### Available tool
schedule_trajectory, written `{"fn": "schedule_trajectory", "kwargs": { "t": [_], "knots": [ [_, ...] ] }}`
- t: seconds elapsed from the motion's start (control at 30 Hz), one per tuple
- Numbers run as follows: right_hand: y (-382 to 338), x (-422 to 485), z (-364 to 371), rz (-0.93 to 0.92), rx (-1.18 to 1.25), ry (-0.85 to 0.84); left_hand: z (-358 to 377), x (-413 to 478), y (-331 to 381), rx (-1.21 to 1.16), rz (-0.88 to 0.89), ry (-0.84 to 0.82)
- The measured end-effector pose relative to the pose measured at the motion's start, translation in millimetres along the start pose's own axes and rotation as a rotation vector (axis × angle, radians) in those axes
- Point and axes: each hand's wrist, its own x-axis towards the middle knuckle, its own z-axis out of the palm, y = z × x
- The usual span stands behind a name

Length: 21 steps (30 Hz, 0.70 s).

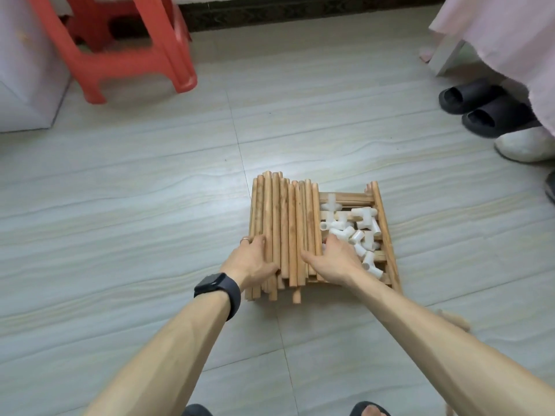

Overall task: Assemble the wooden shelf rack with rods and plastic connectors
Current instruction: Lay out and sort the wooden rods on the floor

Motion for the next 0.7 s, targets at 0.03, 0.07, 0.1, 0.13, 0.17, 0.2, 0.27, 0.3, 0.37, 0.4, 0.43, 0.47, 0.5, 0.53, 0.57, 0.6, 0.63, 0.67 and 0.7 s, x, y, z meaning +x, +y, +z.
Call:
{"fn": "schedule_trajectory", "kwargs": {
  "t": [0.03,0.07,0.1,0.13,0.17,0.2,0.27,0.3,0.37,0.4,0.43,0.47,0.5,0.53,0.57,0.6,0.63,0.67,0.7],
  "knots": [
    [-4.1,5.2,1.0,0.019,-0.021,-0.009,1.2,1.5,-1.0,-0.024,-0.011,0.024],
    [-7.7,9.7,1.9,0.040,-0.028,-0.014,2.4,3.0,-1.3,-0.053,-0.027,0.049],
    [-10.2,13.8,2.8,0.058,-0.022,-0.015,3.7,4.6,-0.8,-0.083,-0.044,0.072],
    [-12.2,17.5,3.8,0.073,-0.009,-0.012,5.1,6.3,0.0,-0.105,-0.058,0.092],
    [-13.7,20.9,4.3,0.090,0.000,-0.010,6.5,8.1,1.1,-0.113,-0.068,0.112],
    [-15.0,24.5,4.3,0.105,-0.002,-0.014,8.3,9.8,2.2,-0.107,-0.073,0.132],
    [-16.7,31.1,2.6,0.122,-0.003,-0.031,11.6,12.2,5.7,-0.088,-0.089,0.174],
    [-17.9,34.3,1.7,0.128,0.009,-0.038,12.2,13.7,8.1,-0.085,-0.100,0.193],
    [-21.6,37.8,0.4,0.141,0.061,-0.051,11.2,17.0,13.6,-0.097,-0.127,0.228],
    [-23.8,38.6,0.7,0.148,0.085,-0.052,9.3,19.3,15.6,-0.111,-0.140,0.243],
    [-25.3,39.2,1.1,0.151,0.099,-0.051,6.8,22.2,16.8,-0.130,-0.151,0.255],
    [-26.1,40.2,1.4,0.149,0.104,-0.051,4.0,24.9,16.8,-0.153,-0.160,0.260],
    [-26.1,41.3,1.0,0.141,0.110,-0.056,1.4,27.4,16.3,-0.175,-0.165,0.258],
    [-26.2,42.6,0.6,0.132,0.119,-0.070,-0.3,29.4,15.1,-0.192,-0.166,0.253],
    [-26.9,43.5,0.0,0.121,0.133,-0.085,-1.2,30.9,13.6,-0.201,-0.166,0.248],
    [-28.4,44.4,0.2,0.112,0.158,-0.093,-1.2,32.0,11.7,-0.212,-0.163,0.246],
    [-30.7,44.6,0.9,0.100,0.193,-0.095,-0.2,33.3,9.3,-0.235,-0.160,0.245],
    [-33.6,44.1,2.0,0.086,0.222,-0.090,1.5,35.1,6.5,-0.269,-0.157,0.246],
    [-36.5,43.8,3.5,0.067,0.236,-0.077,3.3,36.9,2.8,-0.306,-0.156,0.248]
  ]
}}
